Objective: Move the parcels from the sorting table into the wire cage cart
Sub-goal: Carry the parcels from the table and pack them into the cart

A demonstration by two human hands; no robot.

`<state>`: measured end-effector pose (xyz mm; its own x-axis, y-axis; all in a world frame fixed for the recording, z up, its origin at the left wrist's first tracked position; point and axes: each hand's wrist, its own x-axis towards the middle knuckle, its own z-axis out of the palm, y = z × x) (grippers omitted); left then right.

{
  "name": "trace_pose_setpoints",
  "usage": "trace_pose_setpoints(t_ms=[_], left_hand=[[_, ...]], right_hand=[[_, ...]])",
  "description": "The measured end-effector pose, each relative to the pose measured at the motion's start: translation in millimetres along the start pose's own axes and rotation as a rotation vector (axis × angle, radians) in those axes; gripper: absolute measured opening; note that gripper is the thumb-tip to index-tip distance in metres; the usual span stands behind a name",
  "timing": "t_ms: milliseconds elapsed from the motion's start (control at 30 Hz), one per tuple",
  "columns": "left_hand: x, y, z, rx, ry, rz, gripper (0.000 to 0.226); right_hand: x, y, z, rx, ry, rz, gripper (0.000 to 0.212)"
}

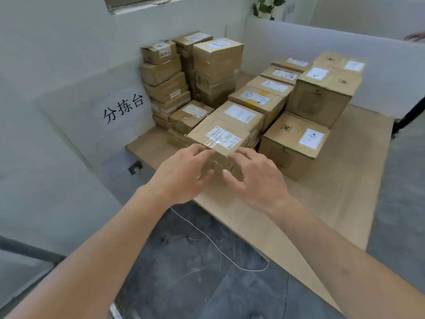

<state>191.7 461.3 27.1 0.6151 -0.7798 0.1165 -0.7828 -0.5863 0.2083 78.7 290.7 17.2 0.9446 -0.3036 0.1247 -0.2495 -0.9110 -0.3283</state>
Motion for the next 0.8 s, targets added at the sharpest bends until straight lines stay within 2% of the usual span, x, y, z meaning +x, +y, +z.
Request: trace_pose_setpoints(t_ms=[333, 433, 800], left_hand=[[104, 122, 61, -0.029, -0.087, 0.11, 0.057], [132, 143, 77, -0.048, -0.125, 0.121, 0.058], [277, 134, 170, -0.073, -0.262, 0.181, 0.056]], right_hand=[[-20, 163, -33, 0.005, -0.018, 0.207, 0.068], [-17, 200, -36, 0.021, -0.044, 0.268, 0.064], [65, 299, -4, 0.062, -0.103, 0.495, 0.058]])
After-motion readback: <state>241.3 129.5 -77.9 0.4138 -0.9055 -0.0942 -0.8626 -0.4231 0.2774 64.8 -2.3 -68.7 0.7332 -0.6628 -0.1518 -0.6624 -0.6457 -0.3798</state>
